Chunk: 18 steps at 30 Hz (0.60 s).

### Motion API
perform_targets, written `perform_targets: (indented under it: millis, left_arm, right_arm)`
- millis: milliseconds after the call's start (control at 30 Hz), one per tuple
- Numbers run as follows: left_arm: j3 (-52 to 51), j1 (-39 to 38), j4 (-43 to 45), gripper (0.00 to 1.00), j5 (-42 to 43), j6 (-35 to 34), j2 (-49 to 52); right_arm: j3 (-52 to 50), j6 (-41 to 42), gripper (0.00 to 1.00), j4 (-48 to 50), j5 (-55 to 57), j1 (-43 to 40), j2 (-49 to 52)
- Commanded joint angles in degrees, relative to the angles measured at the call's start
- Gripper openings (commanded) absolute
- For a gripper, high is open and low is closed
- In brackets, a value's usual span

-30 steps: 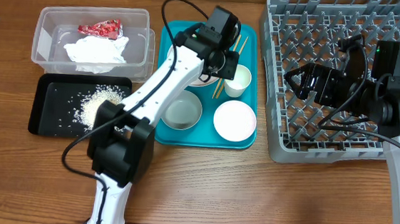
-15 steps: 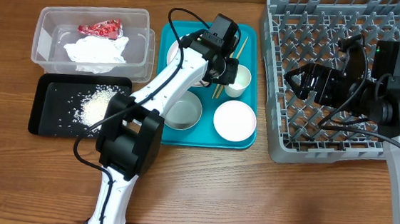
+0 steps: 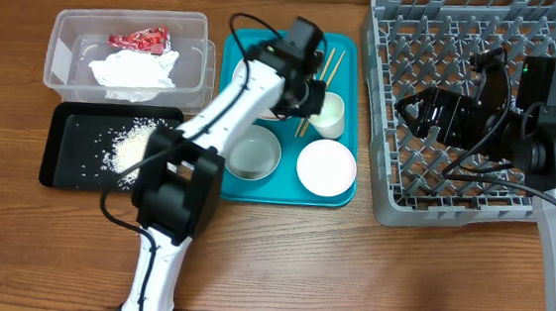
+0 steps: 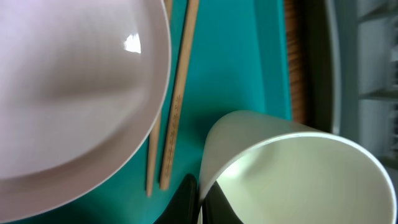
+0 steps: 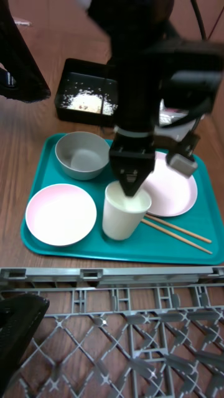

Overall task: Sort waste into correct bins and load items into the dishwasher
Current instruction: 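Grasp the white cup with the left gripper and lift it, then hand the white cup from the left gripper to the right gripper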

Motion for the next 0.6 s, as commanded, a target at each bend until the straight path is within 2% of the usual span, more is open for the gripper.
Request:
perform_targets:
  millis: [0, 133, 167, 233, 367, 567]
  left_arm:
    - [6.51, 6.95, -2.78, 0.04, 19.15, 0.83, -3.93]
    - [8.17, 12.24, -3.96, 0.04, 47.6, 7.69, -6.08]
    - [8.17, 13.64, -4.66, 0.04, 57.29, 10.67, -6.49]
    - [8.17, 14.53, -6.12, 0.04, 65.29, 13.18, -6.49]
    - [8.15, 14.97, -10.45, 0.04, 74.9, 18.64, -6.49]
    - [8.15, 14.97, -16.94, 0.04, 75.19, 23.3, -6.49]
  right_arm:
    - [1.46, 0.68, 1.0, 1.49, -1.14, 0.28, -0.17]
    - [1.46, 3.48, 1.0, 4.26, -4.37, 0.42, 1.14]
    - [1.46, 3.45, 1.0, 5.92, -8.13, 0.7, 2.29]
    - [1.46, 3.43, 1.0, 8.44, -13.94, 1.22, 3.96]
    - [1.46, 3.43, 1.0, 14.69, -24.7, 2.73, 7.48]
    - [1.46, 3.45, 1.0, 23.58, -35.85, 4.5, 10.69]
